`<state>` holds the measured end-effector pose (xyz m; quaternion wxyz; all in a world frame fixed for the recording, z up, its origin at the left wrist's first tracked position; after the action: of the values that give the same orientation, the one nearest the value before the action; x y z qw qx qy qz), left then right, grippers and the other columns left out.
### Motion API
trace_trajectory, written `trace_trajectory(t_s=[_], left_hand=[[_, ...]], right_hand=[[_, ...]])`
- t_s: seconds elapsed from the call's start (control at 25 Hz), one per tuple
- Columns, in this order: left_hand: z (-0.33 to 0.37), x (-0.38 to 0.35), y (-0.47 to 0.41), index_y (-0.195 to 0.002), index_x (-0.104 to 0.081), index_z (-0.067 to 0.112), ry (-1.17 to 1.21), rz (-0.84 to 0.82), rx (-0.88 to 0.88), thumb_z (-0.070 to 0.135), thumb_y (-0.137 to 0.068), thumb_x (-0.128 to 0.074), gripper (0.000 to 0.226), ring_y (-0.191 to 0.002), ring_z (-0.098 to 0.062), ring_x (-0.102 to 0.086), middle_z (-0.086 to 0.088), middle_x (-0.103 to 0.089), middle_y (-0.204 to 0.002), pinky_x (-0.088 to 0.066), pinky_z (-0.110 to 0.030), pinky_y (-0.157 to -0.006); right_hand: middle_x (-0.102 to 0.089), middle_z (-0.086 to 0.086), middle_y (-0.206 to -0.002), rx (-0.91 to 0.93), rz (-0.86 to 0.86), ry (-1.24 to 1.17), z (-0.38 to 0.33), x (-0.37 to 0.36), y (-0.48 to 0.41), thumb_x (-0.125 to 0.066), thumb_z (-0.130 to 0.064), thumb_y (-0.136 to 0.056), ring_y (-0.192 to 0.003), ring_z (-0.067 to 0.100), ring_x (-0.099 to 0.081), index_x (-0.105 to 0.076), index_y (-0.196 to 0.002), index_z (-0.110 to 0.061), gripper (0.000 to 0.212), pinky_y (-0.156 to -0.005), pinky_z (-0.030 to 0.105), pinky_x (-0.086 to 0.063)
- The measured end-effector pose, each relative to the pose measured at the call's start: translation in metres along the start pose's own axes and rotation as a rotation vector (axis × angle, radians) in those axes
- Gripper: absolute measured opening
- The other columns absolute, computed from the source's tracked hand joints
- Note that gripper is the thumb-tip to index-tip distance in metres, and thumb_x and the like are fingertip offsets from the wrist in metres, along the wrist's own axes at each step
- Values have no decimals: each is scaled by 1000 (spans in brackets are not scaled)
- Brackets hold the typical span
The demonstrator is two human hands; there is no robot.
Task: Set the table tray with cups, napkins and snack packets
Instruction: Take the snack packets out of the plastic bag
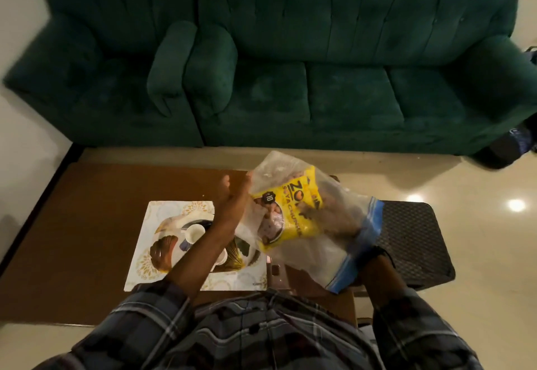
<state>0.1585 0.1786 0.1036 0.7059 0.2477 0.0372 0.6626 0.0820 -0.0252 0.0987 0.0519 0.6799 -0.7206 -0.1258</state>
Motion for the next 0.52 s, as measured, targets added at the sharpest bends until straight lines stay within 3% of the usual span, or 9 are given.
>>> trace_trajectory(t_s=[0.04,0.12,0.2,0.28,0.36,0.44,0.52], left_hand=[[-10,-2,-7,-122,-55,15,35,-91,95,62,-82,-55,62,-111,-18,-53,-3,-59,-122,-41,-36,-95],[-21,-9,-13,-88,-65,20,68,-292,193,70,-74,-57,52,-80,-13,-58,4,-67,-85,-42,-30,-74],[-29,-17,-18,-77,-66,20,121,-355,193,60,-74,-65,40,-63,-9,-56,7,-65,-67,-40,-22,-57],[-37,-23,-26,-80,-69,18,154,-262,138,36,-86,-64,20,-59,-3,-62,10,-71,-65,-45,-17,-54],[-47,-22,-35,-80,-70,17,195,-141,129,26,-89,-62,15,-66,-7,-67,5,-74,-71,-49,-26,-65],[-62,-20,-47,-81,-69,15,182,-32,145,28,-90,-61,17,-80,-18,-68,-7,-74,-85,-50,-32,-74],[-78,-21,-58,-86,-68,14,170,25,184,29,-91,-60,19,-92,-26,-68,-13,-73,-96,-51,-38,-81]], right_hand=[[-68,19,-113,9,-35,-15,0,6,1,-65,-4,-87,-97,33,-68,-62,-118,-8,31,-82,49,-56],[-67,22,-117,-4,-54,-69,-3,15,4,-63,-5,-88,-101,38,-66,-60,-120,-8,32,-86,58,-52],[-68,18,-116,-32,-86,-45,-1,19,6,-65,-7,-88,-101,38,-67,-60,-121,-9,33,-87,59,-52],[-73,7,-104,-27,-29,30,2,33,10,-61,0,-89,-92,24,-71,-60,-118,-8,31,-76,41,-60],[-76,-7,-91,-71,77,0,9,53,18,-55,7,-90,-83,13,-71,-56,-119,-10,33,-65,22,-58],[-76,-4,-92,-96,174,-31,22,79,27,-62,1,-87,-83,16,-70,-58,-116,-8,30,-66,26,-59],[-75,3,-99,-120,283,-47,30,110,39,-75,-17,-77,-86,20,-72,-62,-112,-9,39,-70,36,-60]])
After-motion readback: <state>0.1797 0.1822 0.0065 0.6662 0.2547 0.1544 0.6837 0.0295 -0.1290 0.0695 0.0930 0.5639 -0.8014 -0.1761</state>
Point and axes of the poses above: each hand's wrist, its own y-axis away from the middle knuckle, its own x-axis out of the back of the hand, z = x × y, the point moved 4 cm from there along -y, towards the middle knuckle
